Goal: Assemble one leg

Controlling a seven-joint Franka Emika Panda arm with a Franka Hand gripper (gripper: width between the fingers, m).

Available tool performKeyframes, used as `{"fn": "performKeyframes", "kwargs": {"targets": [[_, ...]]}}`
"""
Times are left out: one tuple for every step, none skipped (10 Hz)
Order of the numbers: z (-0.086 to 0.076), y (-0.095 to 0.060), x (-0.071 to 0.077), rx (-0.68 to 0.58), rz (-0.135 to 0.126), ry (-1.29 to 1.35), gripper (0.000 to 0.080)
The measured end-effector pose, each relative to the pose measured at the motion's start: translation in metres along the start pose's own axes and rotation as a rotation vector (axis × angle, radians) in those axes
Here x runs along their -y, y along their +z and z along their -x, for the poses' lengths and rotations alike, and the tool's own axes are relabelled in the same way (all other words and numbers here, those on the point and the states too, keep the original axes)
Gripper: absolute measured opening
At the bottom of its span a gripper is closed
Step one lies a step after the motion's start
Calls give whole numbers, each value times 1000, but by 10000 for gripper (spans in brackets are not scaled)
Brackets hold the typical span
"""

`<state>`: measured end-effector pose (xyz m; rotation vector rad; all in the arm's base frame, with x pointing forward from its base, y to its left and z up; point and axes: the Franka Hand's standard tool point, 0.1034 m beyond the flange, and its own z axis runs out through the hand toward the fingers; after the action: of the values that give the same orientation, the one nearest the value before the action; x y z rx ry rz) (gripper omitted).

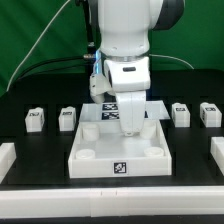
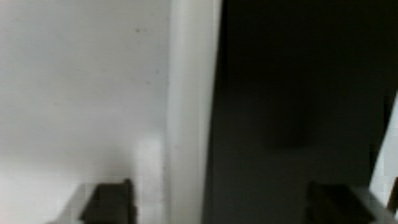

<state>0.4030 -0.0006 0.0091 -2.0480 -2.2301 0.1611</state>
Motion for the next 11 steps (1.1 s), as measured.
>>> {"fn": "performKeyframes", "kwargs": {"targets": [[0, 0, 0, 0, 0, 1, 382], [1, 0, 0, 0, 0, 2, 245], [1, 0, 0, 0, 0, 2, 245], [1, -2, -3, 0, 13, 2, 74], [1, -2, -3, 0, 15, 2, 74], [1, -2, -3, 0, 16, 2, 74], [1, -2, -3, 0, 16, 3, 74], [1, -2, -3, 0, 17, 3, 74], [1, -2, -3, 0, 17, 3, 74], [1, -2, -3, 0, 17, 3, 74], [1, -2, -3, 0, 17, 3, 74]]}}
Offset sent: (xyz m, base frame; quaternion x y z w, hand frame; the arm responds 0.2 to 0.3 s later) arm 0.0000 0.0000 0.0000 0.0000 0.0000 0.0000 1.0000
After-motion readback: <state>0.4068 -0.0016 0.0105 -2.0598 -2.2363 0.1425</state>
